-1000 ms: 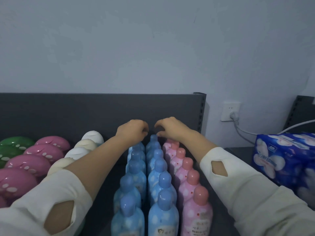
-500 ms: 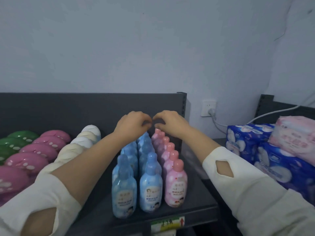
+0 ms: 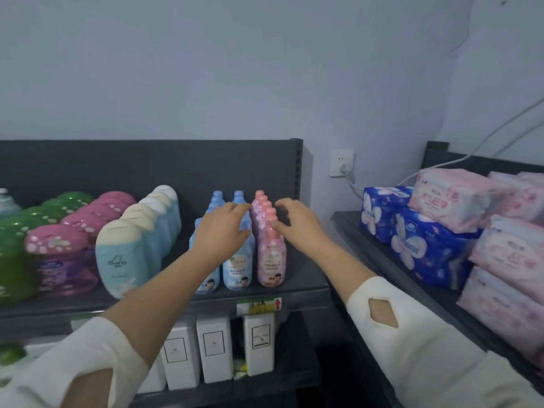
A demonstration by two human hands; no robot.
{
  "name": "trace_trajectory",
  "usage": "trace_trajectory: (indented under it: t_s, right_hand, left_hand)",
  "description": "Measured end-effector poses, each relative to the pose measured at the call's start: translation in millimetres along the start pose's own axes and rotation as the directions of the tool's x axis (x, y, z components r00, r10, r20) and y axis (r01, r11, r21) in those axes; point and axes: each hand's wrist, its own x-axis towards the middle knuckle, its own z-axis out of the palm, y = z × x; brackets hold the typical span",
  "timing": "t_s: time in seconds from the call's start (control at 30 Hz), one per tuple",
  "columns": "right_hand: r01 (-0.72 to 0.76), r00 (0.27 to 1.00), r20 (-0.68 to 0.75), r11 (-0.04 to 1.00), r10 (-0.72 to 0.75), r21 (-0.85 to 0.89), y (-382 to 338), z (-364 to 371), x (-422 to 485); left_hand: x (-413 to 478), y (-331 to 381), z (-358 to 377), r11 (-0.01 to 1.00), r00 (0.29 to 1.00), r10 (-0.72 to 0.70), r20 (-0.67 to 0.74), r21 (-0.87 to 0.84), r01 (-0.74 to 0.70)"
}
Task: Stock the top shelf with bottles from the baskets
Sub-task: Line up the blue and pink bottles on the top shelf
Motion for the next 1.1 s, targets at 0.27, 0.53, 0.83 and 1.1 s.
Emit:
trace_trajectory:
  t_s: [0.27,0.53,0.83,1.1]
  right_hand:
    - [-0.276,0.960,0.051,0.961,0.275,0.007,0.0,32.5,-24.4]
    - [-0.331,0.942,0.065,0.944,0.330,0.009,-6.6,57.6,-17.4]
    - [-0.344,0.937,0.063,0.939,0.342,0.008,1.1,50.5,-16.8]
    - [-0.311,0.949,0.061,0.951,0.310,0.008,0.9,49.4,-19.9]
  left_hand:
    - [-13.6,-5.9,20.2,0.993,0.995,0.001,0.095,0.121,-0.012]
    - [-1.1,-15.7,23.9,0.989,0.984,0.065,0.169,0.124,-0.086]
    - [3.5,-16.0,29.2,0.995,0.981,0.097,0.169,0.010,-0.100]
    - [3.8,-11.8,25.3,0.998,0.978,0.055,0.202,-0.005,-0.056]
